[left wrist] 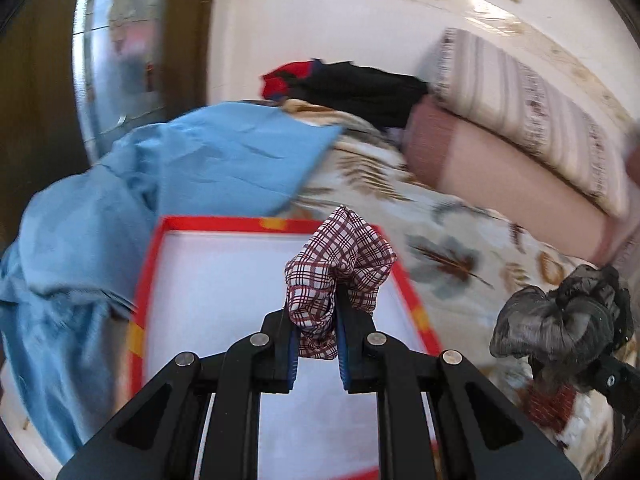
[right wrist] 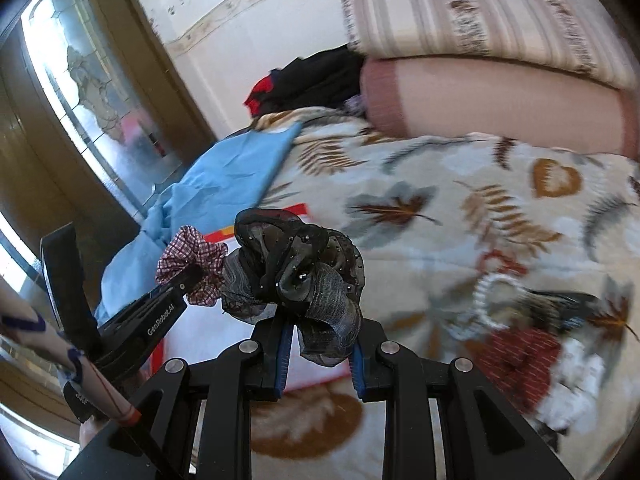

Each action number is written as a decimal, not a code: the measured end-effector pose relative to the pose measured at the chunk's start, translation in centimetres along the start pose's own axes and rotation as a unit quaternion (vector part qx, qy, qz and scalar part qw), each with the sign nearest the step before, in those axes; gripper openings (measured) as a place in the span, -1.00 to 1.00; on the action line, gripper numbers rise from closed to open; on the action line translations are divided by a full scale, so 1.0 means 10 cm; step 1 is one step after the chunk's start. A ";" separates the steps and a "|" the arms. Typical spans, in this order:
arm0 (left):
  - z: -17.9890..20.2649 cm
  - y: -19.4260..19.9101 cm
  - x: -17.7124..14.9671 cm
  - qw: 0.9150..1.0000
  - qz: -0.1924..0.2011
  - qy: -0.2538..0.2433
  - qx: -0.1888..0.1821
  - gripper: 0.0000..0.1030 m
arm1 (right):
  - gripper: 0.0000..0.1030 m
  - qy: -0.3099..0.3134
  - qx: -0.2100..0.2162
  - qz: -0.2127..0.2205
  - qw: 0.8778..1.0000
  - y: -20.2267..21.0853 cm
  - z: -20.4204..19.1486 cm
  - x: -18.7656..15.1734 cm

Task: Organize jewelry
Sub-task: 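Carry both held scrunchies over the red-framed white tray with both tools, then open the left tool over the tray while the right tool releases its scrunchie, then move both tools back to the scrunchie pile, then grasp the dark red polka-dot scrunchie with the left tool while the right tool grasps the white cherry-print scrunchie, then carry both held scrunchies over the red-framed tray with both tools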

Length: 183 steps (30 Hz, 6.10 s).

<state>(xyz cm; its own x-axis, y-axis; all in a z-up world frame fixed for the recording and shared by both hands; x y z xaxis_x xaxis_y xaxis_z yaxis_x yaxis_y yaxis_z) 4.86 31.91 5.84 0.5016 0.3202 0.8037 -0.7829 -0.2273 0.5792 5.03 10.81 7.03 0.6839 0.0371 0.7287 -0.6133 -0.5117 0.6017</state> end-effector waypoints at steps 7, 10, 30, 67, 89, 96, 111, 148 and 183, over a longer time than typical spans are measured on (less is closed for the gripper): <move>-0.62 -0.33 0.13 0.998 -0.008 0.056 0.036 -0.71 | -0.48 0.007 0.021 -0.027 0.999 -0.79 -0.46 0.09; -0.74 -0.43 0.13 0.997 -0.011 0.067 0.043 -0.71 | -0.48 0.008 0.019 -0.036 0.999 -1.12 -0.57 0.12; -0.83 -0.78 -0.03 0.995 -0.050 0.074 0.055 -0.42 | -0.26 0.022 -0.005 -0.089 0.996 -2.16 -0.56 0.00; 1.89 0.64 -1.11 0.973 -0.063 -0.044 -0.217 0.37 | 0.20 -0.206 -0.053 0.046 0.976 1.46 2.47 -0.94; 3.09 0.06 -1.84 0.940 -0.126 -0.183 -0.260 0.26 | 0.26 -0.194 -0.068 0.020 0.979 1.08 2.76 -1.08; 2.94 0.06 -1.72 0.939 -0.135 -0.158 -0.273 -0.42 | 0.35 -0.132 -0.088 0.003 0.987 0.84 2.60 -1.03; 2.95 -0.04 -1.81 0.942 -0.128 -0.187 -0.248 -0.12 | -0.67 -0.084 -0.105 -0.035 0.990 0.49 2.49 -1.14; 2.89 0.33 -1.42 0.952 0.014 -0.237 -0.195 -0.69 | -0.69 -0.066 -0.113 0.066 0.989 0.95 2.36 -0.81; 2.00 0.53 -0.82 0.972 0.055 -0.174 -0.151 -0.69 | -0.69 -0.053 -0.071 0.057 0.994 0.84 1.64 -0.77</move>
<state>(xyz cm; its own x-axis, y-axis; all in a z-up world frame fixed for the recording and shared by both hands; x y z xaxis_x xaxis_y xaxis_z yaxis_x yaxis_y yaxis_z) 3.95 9.72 5.05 0.4614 -0.0321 0.8866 -0.8849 0.0546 0.4625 1.11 -7.86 1.14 0.6402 -0.1094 0.7604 -0.7335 -0.3811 0.5627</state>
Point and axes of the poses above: each gripper's, at about its wrist camera, not at the fingertips, and y roughly against the way its jaws point, z to its right, x to its top, the point moved 10 cm from there along -y, roughly the way its jaws point, and after that the axes turned 6 degrees about z, right-handed, at the moved point
